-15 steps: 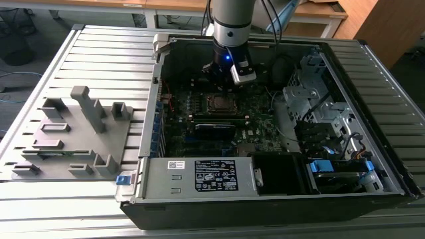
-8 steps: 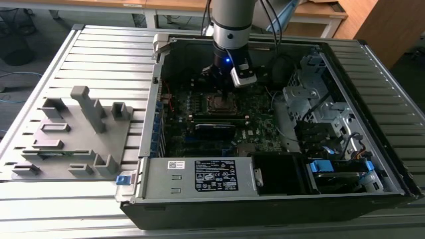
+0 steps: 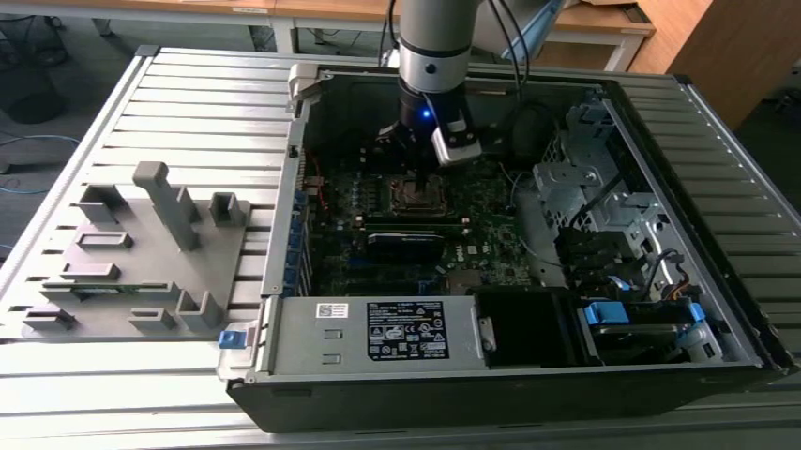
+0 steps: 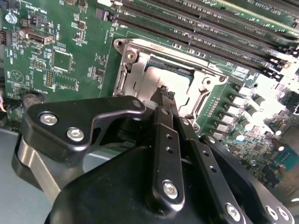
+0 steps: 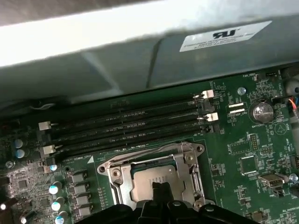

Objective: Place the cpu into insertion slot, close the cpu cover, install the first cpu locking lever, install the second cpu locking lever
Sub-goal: 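Install the first cpu locking lever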

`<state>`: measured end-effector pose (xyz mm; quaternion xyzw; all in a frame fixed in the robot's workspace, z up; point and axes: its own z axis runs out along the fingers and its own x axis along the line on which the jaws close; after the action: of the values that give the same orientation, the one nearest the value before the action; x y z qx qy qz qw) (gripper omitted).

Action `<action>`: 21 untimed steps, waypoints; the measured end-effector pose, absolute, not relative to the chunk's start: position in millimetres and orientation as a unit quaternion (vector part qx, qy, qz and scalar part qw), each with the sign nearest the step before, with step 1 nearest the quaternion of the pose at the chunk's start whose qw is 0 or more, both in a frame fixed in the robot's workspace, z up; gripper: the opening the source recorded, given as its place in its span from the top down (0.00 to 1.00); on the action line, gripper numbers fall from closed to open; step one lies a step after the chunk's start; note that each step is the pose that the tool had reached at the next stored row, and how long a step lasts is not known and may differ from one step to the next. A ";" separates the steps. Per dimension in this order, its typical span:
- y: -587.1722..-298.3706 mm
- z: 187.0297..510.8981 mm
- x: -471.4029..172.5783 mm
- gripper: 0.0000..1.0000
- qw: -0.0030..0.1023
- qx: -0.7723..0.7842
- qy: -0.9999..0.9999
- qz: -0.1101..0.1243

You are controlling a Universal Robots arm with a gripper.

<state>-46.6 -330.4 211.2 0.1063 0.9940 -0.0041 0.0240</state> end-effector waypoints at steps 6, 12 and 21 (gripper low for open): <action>-330.6 212.2 -46.5 0.89 0.024 0.079 0.997 -0.003; -332.4 212.2 -47.1 0.89 0.024 0.066 0.998 -0.003; -332.7 214.2 -47.2 0.89 0.024 0.066 0.998 -0.003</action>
<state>-47.2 -332.7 214.2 0.0658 0.9975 -0.0031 0.0242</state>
